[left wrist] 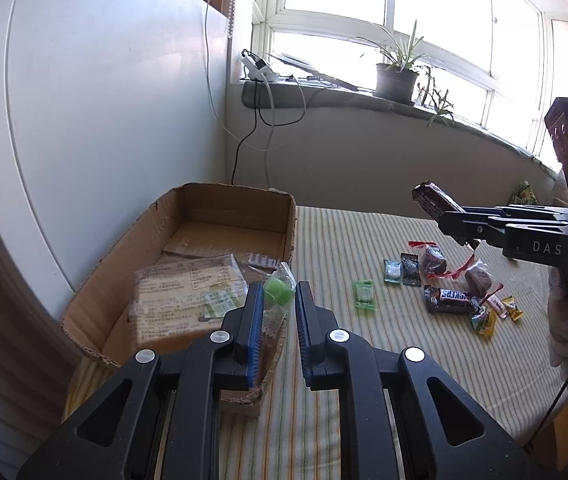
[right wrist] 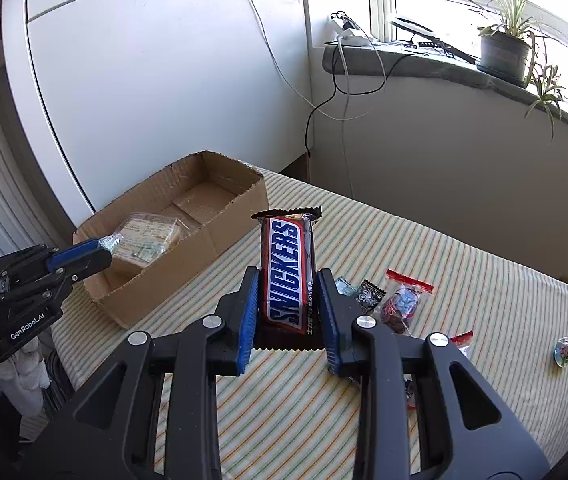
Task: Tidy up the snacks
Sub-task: 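Carry both snacks into the cardboard box and open both grippers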
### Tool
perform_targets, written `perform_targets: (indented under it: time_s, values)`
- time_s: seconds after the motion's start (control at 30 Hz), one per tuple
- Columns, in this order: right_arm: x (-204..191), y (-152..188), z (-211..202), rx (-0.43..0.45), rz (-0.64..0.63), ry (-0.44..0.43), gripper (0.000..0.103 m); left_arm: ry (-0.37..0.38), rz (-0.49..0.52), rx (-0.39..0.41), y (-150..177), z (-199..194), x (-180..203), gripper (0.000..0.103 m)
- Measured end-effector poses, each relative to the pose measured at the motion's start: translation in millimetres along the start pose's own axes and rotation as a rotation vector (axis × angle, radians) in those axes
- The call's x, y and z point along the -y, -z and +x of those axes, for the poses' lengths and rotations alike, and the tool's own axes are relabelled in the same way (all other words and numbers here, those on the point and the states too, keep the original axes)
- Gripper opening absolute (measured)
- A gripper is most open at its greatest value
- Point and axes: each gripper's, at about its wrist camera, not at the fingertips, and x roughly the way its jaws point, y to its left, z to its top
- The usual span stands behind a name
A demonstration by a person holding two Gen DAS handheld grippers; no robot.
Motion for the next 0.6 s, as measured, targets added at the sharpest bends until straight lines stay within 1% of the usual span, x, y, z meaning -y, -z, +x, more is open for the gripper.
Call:
perform_targets:
  time_s: [0.27,0.47,0.6]
  values:
    - [-32.6,-35.1,38.0,-0.009,-0.065,-0.043,0.030,-0.028,-0.015,-0.020,7.1,5.4,-17.0,0.015]
    - [-58.3,-54.3,77.9,-0.044,-0.113,-0.070,0.030,-0.036,-0.021,-0.021,8.6,8.4,-24.7,0.015]
    - [-69.5,-62.7,104.3,-0.069,-0.123,-0.089,0.030,-0.039,-0.028,-0.028,9.1,12.7,-29.4,0.015]
